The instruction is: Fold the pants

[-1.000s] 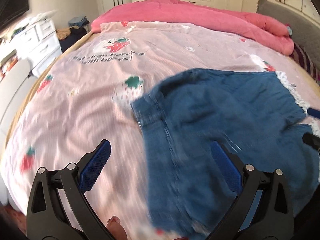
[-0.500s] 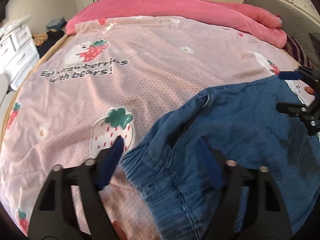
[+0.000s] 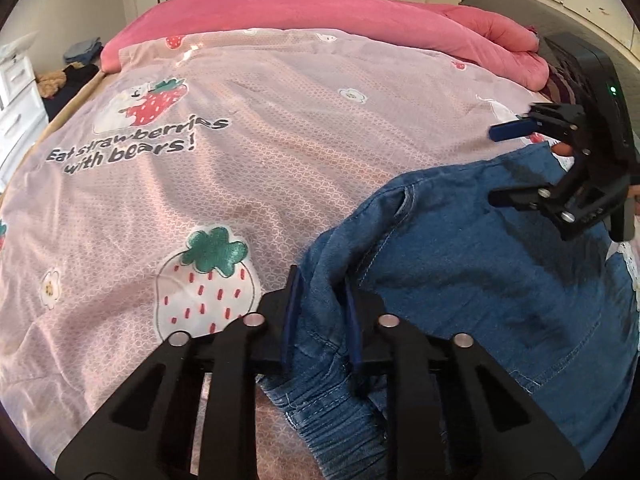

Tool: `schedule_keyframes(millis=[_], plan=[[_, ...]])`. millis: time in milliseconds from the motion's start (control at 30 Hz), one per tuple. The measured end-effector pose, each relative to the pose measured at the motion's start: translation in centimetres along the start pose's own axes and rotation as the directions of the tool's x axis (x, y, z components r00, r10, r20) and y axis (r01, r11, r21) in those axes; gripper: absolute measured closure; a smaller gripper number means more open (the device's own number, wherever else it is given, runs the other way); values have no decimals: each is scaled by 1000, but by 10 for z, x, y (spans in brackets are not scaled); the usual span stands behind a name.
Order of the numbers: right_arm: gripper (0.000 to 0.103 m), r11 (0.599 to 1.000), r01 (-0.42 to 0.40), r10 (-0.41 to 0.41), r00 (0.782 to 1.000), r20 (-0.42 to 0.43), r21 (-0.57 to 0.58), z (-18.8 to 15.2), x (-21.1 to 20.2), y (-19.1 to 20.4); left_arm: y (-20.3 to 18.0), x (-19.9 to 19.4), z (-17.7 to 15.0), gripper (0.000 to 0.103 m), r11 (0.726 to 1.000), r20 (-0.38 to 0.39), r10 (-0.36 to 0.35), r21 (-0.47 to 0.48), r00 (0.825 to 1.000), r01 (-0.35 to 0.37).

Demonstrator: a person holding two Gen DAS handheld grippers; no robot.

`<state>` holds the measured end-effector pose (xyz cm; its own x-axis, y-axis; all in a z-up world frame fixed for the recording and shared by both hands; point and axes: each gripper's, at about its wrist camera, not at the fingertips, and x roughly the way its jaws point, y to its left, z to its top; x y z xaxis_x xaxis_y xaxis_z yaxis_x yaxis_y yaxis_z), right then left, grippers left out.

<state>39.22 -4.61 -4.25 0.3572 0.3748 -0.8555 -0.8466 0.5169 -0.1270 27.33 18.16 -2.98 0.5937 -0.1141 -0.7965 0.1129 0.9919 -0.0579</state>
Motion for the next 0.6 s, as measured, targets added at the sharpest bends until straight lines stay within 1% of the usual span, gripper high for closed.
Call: schedule_keyframes(millis=[100, 133, 167, 200, 267, 300, 433, 600], plan=[[45, 999, -15, 13, 1000, -28, -45, 5, 11, 5, -3, 1, 0, 95, 1000, -2, 1, 17, 1000, -1], [59, 998, -28, 26, 999, -35, -58, 5, 13, 7, -3, 0, 0, 97, 1000, -2, -3, 19, 1000, 3], [76, 996, -49, 46, 998, -42, -68, 5, 14, 10, -4, 0, 0, 98, 1000, -1, -2, 26, 1000, 2], [84, 995, -58, 55, 998, -42, -75, 5, 14, 13, -5, -1, -1, 98, 1000, 0, -1, 29, 1000, 1], [96, 994, -50, 49, 999, -20, -94, 4, 7, 19, -5, -2, -1, 99, 1000, 3, -4, 25, 1000, 4], [99, 994, -53, 52, 999, -8, -93, 3, 2, 20, -5, -3, -1, 99, 1000, 6, -7, 20, 1000, 7], [99, 997, -52, 56, 996, 72, -53, -5, -25, 18, -10, -16, 1, 99, 1000, 43, -24, 21, 999, 23], [99, 998, -47, 52, 984, 171, -36, -24, -71, 29, -22, -41, -3, 99, 999, 96, -30, 37, 995, 27]])
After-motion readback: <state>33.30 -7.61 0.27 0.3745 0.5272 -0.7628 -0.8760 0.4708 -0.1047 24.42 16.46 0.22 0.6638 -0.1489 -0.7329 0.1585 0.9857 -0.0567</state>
